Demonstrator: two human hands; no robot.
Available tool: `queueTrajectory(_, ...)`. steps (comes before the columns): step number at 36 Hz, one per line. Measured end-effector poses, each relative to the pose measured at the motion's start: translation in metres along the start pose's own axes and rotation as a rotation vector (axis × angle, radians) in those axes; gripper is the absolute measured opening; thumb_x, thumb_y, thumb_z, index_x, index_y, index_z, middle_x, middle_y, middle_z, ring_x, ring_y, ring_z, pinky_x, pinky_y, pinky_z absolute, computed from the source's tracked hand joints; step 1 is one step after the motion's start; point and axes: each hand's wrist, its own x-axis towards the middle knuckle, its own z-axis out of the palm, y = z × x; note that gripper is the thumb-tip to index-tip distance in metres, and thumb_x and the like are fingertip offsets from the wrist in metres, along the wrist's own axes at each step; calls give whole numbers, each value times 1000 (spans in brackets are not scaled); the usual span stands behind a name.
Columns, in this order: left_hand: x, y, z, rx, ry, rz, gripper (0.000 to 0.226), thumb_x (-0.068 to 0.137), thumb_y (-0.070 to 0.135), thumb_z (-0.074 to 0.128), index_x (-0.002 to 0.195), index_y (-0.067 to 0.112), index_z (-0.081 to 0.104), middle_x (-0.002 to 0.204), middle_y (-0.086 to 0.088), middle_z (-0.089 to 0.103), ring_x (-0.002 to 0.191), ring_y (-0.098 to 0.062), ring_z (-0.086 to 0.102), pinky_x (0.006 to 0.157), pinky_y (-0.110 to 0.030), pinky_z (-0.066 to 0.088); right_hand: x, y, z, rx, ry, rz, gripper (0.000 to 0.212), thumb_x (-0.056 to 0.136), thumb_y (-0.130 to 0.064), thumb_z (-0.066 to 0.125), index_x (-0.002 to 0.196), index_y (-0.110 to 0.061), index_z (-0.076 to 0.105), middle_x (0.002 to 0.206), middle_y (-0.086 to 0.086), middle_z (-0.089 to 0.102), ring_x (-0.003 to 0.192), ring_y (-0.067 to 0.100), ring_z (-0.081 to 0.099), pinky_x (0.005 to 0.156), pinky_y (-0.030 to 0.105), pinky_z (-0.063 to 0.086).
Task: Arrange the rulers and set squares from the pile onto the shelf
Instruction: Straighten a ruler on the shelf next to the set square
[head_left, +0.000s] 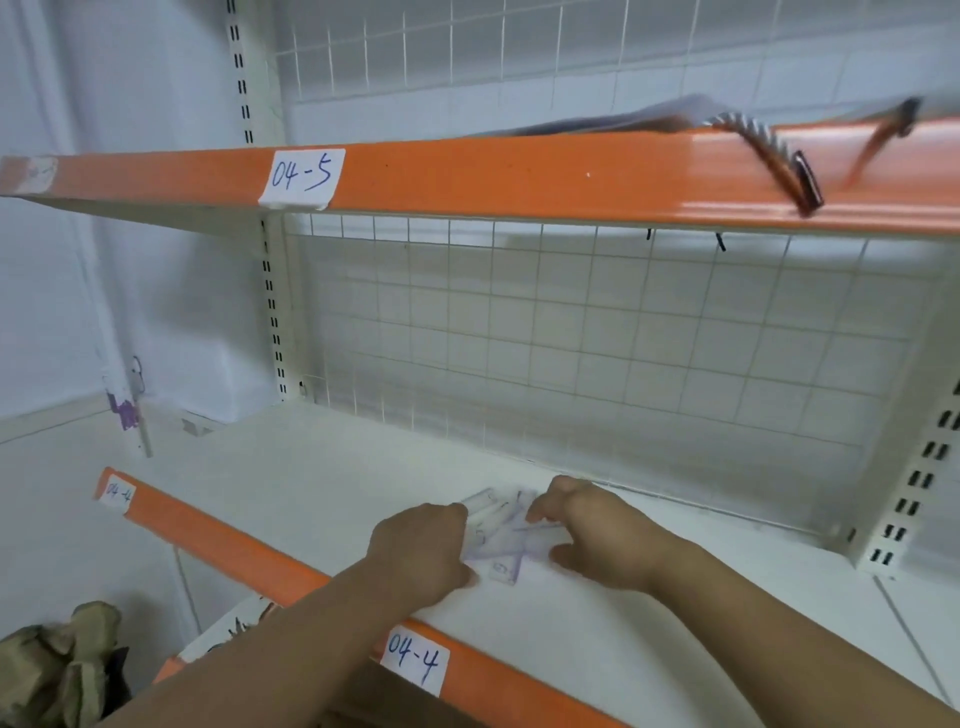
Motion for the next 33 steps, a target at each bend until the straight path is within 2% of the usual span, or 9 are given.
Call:
queueTrajectory(5, -21, 8, -1, 3, 2, 71, 53, 94, 36, 54, 143, 27, 35, 137, 10, 48, 119, -8, 50, 76, -15, 34, -38, 5, -1, -57, 27, 139, 46, 89, -16, 56, 133, -23, 49, 128, 2, 46, 124, 20, 44, 102, 30, 37)
queueTrajectory(8, -30, 13, 7, -13, -32, 76, 41, 93, 39, 54, 129, 20, 49, 124, 6, 58, 108, -11, 55, 78, -21, 42, -62, 2, 1, -58, 43, 204, 45, 90, -15, 55, 134, -23, 48, 129, 1, 45, 125, 20, 43, 103, 31, 37)
queueTrajectory(12, -41, 29, 17, 21, -33, 121, 32, 97, 36, 47, 123, 19, 53, 120, 0, 59, 109, -17, 56, 85, -30, 47, -97, -5, 4, -75, 65, 278, 44, 92, -17, 54, 135, -24, 48, 129, 1, 46, 123, 20, 44, 102, 31, 37)
queueTrajectory(17, -49, 61, 23, 35, -3, 233, 28, 100, 33, 41, 117, 17, 57, 112, -1, 62, 102, -18, 59, 78, -28, 45, -146, -9, 2, -73, 87, 386, 43, 93, -19, 54, 135, -25, 48, 128, -1, 47, 121, 19, 46, 101, 31, 38)
queueTrajectory(23, -62, 109, 32, 27, -43, 354, 32, 99, 33, 41, 122, 16, 55, 121, -1, 59, 109, -19, 56, 86, -31, 47, -203, -5, -8, -82, 80, 492, 43, 93, -21, 56, 135, -25, 47, 129, 0, 46, 121, 19, 46, 102, 31, 38)
queueTrajectory(29, -64, 161, 32, 36, -42, 437, 31, 99, 34, 40, 121, 17, 55, 118, 0, 59, 106, -20, 57, 83, -30, 45, -246, 13, -20, -90, 107, 573, 43, 93, -22, 56, 134, -25, 48, 130, -1, 46, 121, 19, 47, 102, 31, 39)
queueTrajectory(33, -59, 198, 35, 67, -35, 463, 26, 100, 32, 39, 112, 17, 56, 115, -2, 60, 104, -21, 57, 81, -30, 44, -272, 36, -26, -90, 110, 613, 44, 92, -21, 58, 135, -24, 48, 131, 0, 46, 122, 21, 47, 102, 33, 39)
